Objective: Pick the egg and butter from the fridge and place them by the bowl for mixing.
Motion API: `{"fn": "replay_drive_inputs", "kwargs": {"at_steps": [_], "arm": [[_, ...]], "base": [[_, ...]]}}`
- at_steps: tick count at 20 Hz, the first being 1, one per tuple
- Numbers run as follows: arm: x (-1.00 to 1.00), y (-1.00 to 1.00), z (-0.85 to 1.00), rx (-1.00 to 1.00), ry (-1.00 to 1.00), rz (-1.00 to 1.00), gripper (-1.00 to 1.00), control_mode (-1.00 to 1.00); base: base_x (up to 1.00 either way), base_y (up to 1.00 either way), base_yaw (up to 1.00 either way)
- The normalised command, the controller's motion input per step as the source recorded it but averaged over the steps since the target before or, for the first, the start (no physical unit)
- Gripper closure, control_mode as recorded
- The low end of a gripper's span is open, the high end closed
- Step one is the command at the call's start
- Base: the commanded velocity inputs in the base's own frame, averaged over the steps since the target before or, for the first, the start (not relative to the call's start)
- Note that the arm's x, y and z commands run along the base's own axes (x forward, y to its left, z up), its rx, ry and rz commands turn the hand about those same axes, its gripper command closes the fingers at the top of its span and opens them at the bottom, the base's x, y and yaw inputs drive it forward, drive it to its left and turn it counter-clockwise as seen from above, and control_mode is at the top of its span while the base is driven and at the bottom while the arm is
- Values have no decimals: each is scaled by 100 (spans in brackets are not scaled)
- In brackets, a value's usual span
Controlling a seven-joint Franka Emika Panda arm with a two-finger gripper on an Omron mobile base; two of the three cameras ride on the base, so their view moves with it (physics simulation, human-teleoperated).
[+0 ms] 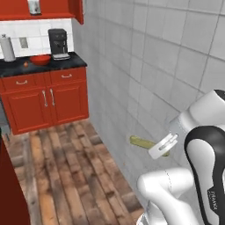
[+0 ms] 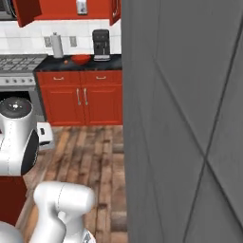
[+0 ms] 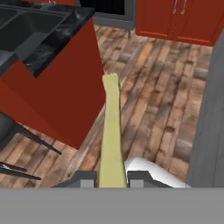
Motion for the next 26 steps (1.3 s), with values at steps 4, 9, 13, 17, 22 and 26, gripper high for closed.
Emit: {"fn": "replay_drive_inputs", "kwargs": {"at_steps": [4,9,13,17,22,26], "arm": [[0,0,0,0,0,0,100,100],[0,0,0,0,0,0,100,100],[0,0,0,0,0,0,100,100],[0,0,0,0,0,0,100,100],[0,0,0,0,0,0,100,100],[0,0,0,0,0,0,100,100]], "base": [[100,-8,23],[100,-3,18],[100,-9,4],[100,-7,0],[100,-7,0],[100,0,0]]}}
